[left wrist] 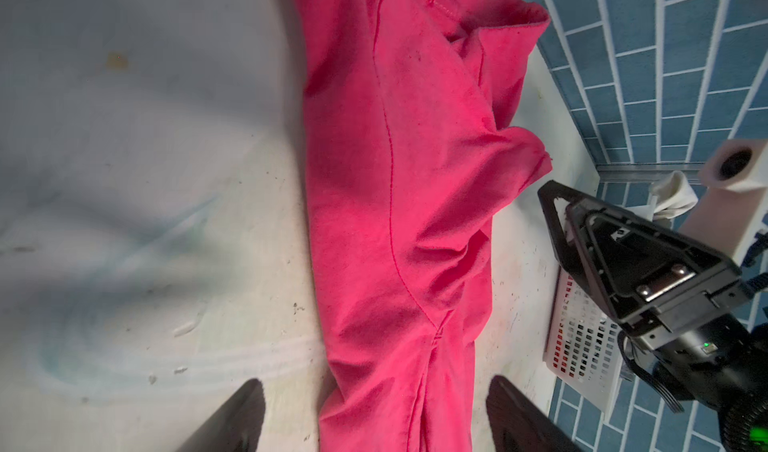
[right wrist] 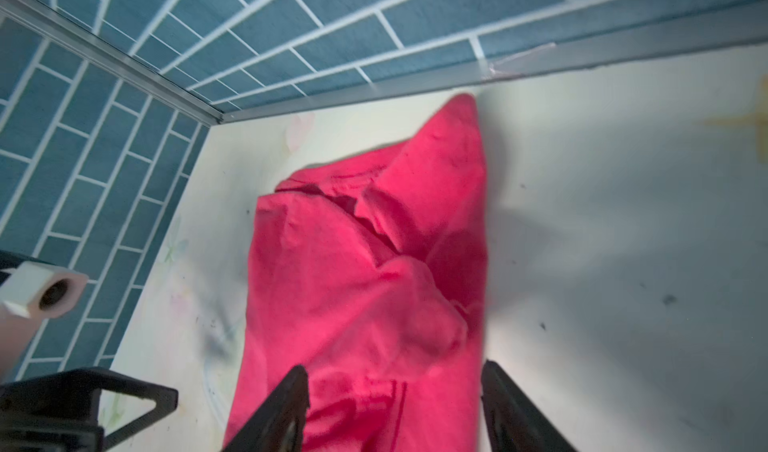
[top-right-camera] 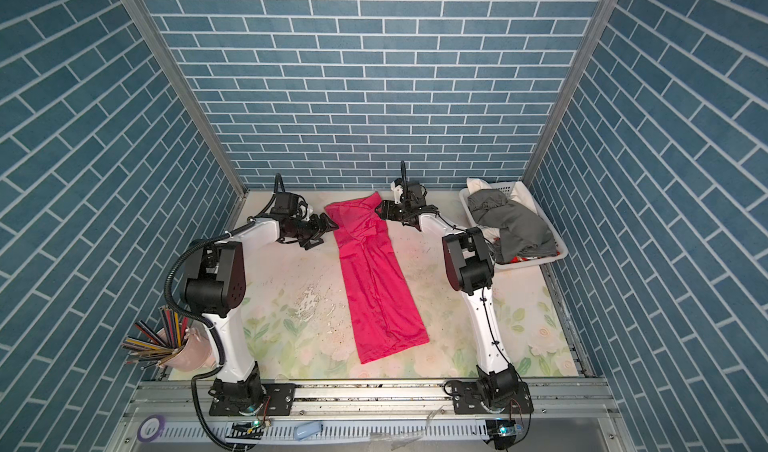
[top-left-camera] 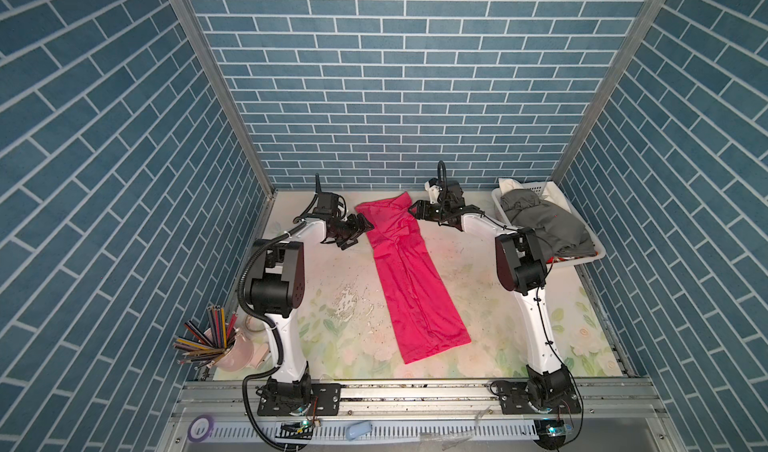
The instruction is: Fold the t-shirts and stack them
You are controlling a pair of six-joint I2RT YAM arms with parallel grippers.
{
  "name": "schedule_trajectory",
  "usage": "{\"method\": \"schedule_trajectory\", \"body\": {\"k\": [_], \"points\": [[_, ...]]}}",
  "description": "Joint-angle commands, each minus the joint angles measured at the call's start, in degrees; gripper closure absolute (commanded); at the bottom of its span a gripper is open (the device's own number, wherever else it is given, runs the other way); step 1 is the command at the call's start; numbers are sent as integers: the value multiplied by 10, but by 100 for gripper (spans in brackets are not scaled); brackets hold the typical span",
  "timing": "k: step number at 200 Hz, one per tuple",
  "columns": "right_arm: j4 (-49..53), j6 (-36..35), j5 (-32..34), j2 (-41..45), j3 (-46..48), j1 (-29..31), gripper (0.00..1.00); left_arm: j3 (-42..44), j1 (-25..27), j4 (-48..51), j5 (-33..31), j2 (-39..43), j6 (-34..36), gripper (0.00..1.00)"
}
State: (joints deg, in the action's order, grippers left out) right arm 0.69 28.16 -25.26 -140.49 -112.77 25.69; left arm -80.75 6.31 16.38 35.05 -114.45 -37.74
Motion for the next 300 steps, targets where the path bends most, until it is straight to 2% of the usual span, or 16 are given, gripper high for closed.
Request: {"method": "schedule_trajectory", "body": {"k": [1, 40, 61, 82, 116, 136, 158, 198, 220, 234, 300], "points": [[-12, 34, -5, -44, -43, 6, 40, -1, 3, -15, 11, -7, 2, 14], [-2, 49, -18, -109, -137, 26, 60, -3, 2, -19, 20, -21, 0, 14], [-13, 57, -31, -122, -154, 39, 62, -1, -1, -16, 20, -20, 3, 14], [-1, 55, -23, -119, -156, 39, 59, -2, -6, -14, 15, -22, 4, 14], [46, 24, -14, -75, -147, 24, 44, -44, -3, -10, 13, -54, -7, 14], [44, 6, -7, -23, -107, 10, 35, -94, 1, 8, -1, -82, -5, 14], [57, -14, -13, 13, -86, -9, 30, -138, 5, 34, -24, -100, 3, 14], [64, -55, 2, 42, -27, -21, 20, -164, 5, 64, -65, -109, 22, 14], [67, -56, -1, 19, -19, -22, 19, -173, 3, 78, -91, -119, 31, 14], [51, -50, -2, 5, -13, -19, 23, -182, 1, 81, -104, -129, 33, 14], [63, -39, 34, -61, -55, 3, 36, -230, 1, 75, -76, -181, 27, 14]]}}
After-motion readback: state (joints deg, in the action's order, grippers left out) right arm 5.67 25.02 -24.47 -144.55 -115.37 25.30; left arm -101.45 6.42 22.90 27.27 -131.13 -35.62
